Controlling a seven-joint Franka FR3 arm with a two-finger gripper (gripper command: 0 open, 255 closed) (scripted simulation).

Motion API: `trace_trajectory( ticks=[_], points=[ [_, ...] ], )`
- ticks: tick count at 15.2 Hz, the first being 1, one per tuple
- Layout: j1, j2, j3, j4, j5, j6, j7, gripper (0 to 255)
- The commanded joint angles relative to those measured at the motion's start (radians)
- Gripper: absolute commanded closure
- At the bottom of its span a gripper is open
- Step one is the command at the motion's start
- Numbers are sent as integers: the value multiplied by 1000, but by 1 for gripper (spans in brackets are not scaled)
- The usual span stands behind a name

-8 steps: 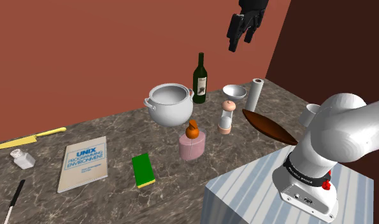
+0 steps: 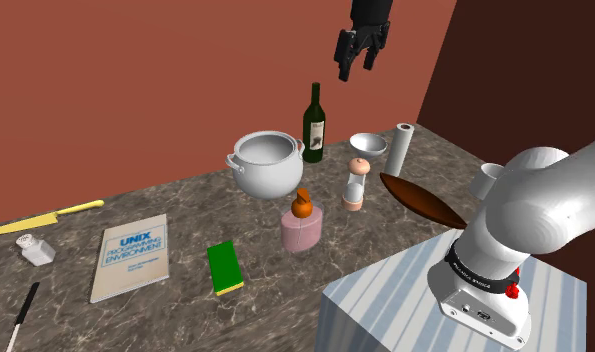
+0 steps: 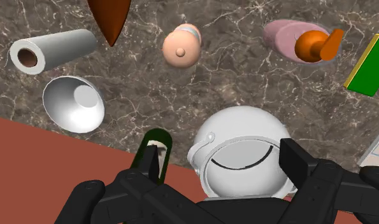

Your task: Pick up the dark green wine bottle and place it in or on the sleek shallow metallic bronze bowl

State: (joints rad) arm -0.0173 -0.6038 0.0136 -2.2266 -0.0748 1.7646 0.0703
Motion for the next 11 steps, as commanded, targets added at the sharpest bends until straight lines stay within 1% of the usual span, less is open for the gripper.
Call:
trace_trajectory(
  ticks=[1,6,11],
  points=[
    [-12,66,-20,26,-3,38,-8,0],
    [-35,242,-63,122,1,110,-24,0],
    [-56,422,-103,246,22,158,-46,0]
  ],
)
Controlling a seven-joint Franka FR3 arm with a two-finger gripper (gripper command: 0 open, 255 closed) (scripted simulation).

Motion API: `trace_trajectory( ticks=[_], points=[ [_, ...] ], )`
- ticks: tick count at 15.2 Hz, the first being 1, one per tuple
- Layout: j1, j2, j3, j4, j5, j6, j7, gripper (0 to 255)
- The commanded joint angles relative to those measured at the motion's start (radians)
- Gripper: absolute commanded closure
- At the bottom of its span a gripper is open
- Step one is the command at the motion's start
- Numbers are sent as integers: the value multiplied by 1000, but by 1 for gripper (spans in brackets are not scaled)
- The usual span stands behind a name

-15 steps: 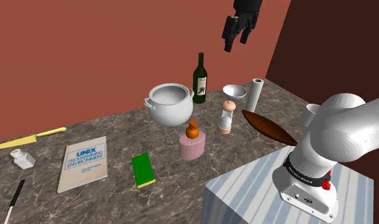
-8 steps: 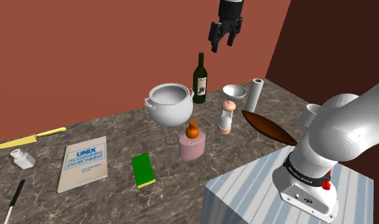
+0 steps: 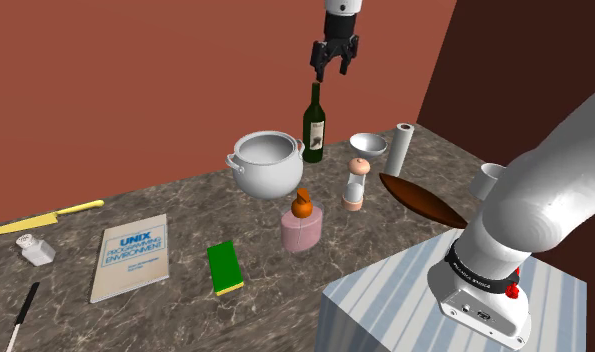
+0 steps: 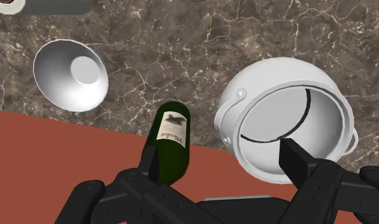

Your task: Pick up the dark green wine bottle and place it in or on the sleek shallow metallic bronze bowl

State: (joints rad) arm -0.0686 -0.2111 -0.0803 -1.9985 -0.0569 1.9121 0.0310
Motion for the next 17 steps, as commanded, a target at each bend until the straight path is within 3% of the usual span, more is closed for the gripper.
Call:
trace_trajectory(
  ticks=[1,12,17],
  points=[
    [-10,67,-17,46,10,17,-11,0],
    [-82,496,-74,453,111,9,-67,0],
    [-85,518,-73,428,116,56,-70,0]
  ],
)
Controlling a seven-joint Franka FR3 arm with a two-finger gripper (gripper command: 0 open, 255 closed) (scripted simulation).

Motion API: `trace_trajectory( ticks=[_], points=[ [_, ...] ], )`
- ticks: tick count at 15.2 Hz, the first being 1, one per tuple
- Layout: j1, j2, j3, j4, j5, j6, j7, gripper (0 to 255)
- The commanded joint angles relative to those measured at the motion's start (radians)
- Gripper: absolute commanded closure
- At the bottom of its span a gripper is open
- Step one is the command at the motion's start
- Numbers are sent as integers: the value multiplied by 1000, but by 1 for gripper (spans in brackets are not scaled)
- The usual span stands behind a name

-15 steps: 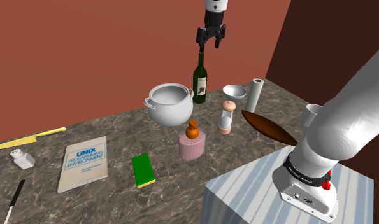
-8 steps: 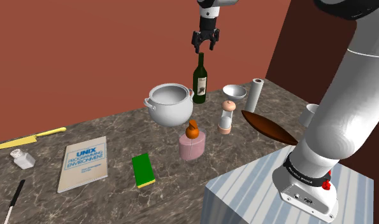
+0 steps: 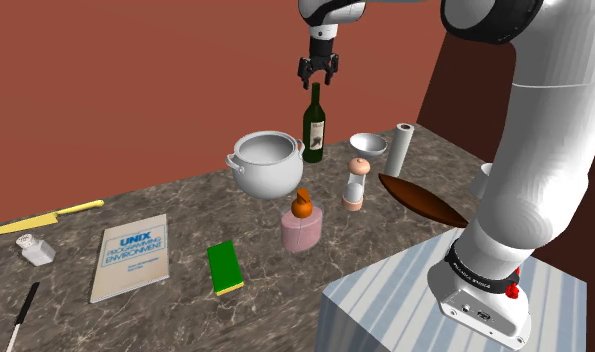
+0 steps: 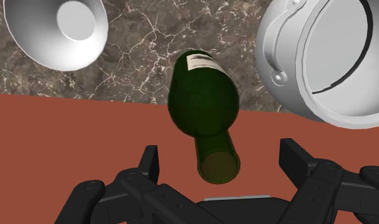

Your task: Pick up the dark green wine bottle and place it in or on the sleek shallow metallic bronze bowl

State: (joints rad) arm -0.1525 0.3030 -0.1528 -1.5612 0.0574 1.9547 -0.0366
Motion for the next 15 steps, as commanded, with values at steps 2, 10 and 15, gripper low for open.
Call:
trace_trajectory(
  ticks=[2,10,15],
  points=[
    [-1,11,0,-26,3,37,-3,0],
    [-1,17,1,-38,4,55,-4,0],
    [-1,17,1,-38,4,55,-4,255]
  ],
)
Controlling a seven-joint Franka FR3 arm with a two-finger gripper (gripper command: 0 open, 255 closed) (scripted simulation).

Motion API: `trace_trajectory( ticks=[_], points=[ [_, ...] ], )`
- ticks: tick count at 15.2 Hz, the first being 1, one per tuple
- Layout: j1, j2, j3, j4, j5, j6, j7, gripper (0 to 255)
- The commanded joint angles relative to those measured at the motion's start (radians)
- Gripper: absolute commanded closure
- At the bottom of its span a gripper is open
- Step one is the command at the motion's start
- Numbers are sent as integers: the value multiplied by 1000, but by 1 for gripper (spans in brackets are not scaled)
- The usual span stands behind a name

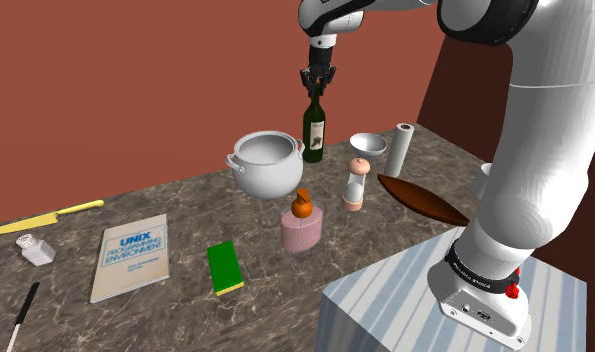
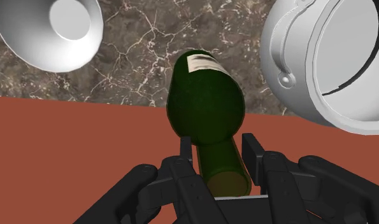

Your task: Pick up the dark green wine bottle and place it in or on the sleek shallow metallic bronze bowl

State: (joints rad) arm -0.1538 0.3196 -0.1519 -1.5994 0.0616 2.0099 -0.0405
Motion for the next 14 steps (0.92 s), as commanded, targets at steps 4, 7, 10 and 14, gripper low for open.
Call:
trace_trajectory(
  ticks=[4,7,10,14],
  points=[
    [0,0,0,0,0,0,0,255],
    [0,-2,0,10,-1,-12,0,255],
    [0,-8,-1,42,-2,-50,2,255],
    [-1,-12,-2,90,-4,-102,3,255]
  ],
)
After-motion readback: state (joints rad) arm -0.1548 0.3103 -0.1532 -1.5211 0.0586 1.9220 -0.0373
